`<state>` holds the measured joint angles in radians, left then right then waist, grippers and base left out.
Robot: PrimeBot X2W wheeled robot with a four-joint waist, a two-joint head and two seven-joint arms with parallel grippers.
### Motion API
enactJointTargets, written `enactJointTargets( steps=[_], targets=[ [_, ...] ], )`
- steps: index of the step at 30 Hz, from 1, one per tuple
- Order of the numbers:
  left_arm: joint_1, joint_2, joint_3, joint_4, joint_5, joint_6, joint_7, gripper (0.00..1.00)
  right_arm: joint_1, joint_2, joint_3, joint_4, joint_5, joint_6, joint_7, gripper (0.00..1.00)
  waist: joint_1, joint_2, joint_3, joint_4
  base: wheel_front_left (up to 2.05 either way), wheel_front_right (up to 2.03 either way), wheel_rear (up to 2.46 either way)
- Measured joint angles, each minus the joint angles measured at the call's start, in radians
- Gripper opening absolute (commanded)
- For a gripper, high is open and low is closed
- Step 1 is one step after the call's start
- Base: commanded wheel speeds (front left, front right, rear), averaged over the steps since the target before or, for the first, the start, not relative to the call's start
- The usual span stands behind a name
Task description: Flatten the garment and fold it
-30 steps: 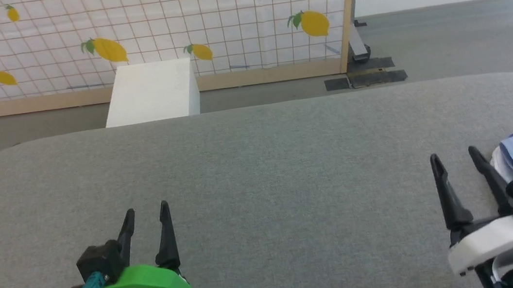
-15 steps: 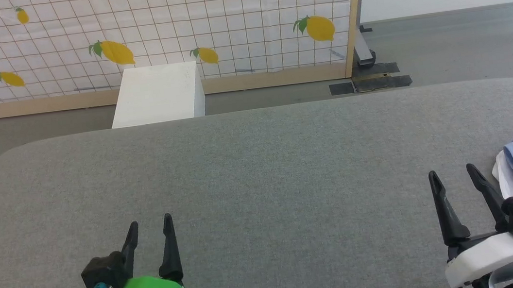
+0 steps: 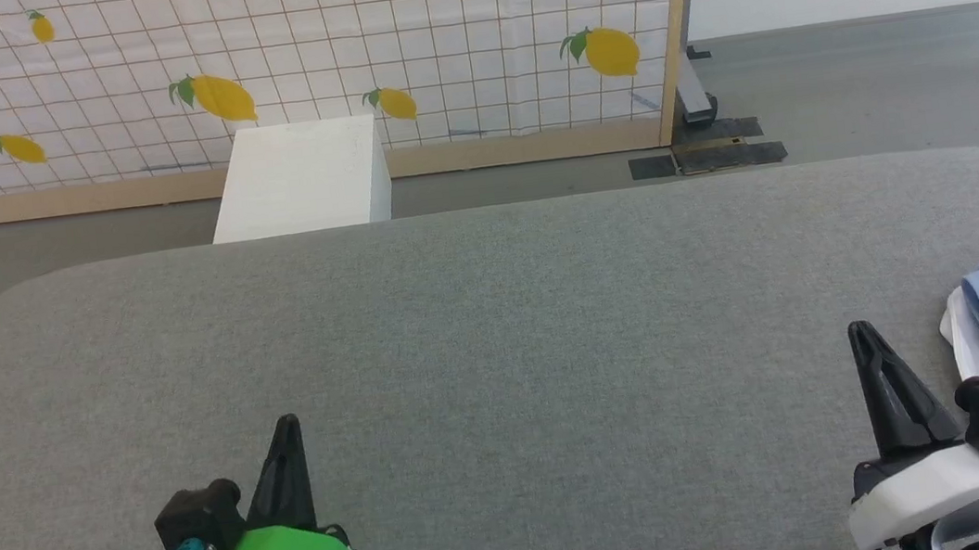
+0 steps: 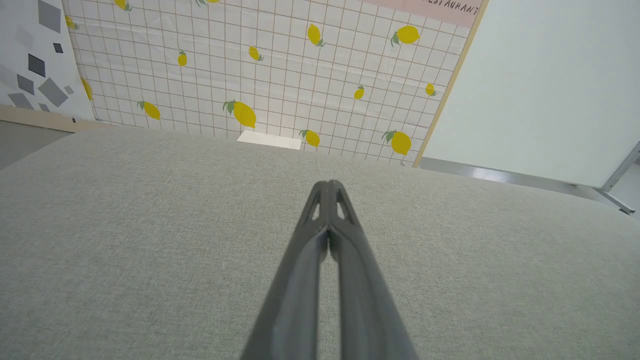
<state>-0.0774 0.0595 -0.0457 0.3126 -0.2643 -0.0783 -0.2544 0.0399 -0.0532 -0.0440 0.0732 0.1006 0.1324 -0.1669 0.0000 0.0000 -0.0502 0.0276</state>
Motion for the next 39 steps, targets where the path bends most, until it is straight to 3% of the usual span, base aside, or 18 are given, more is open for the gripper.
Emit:
enactJointTargets(
  steps=[39],
  targets=[
    [0.011, 0.000, 0.011, -0.096, 0.071, 0.019, 0.078, 0.00, 0.000, 0.000, 0.012, -0.017, -0.026, 0.000, 0.053, 0.00, 0.0000, 0.0000, 0.016, -0.009, 0.00, 0.00, 0.00]
  ],
)
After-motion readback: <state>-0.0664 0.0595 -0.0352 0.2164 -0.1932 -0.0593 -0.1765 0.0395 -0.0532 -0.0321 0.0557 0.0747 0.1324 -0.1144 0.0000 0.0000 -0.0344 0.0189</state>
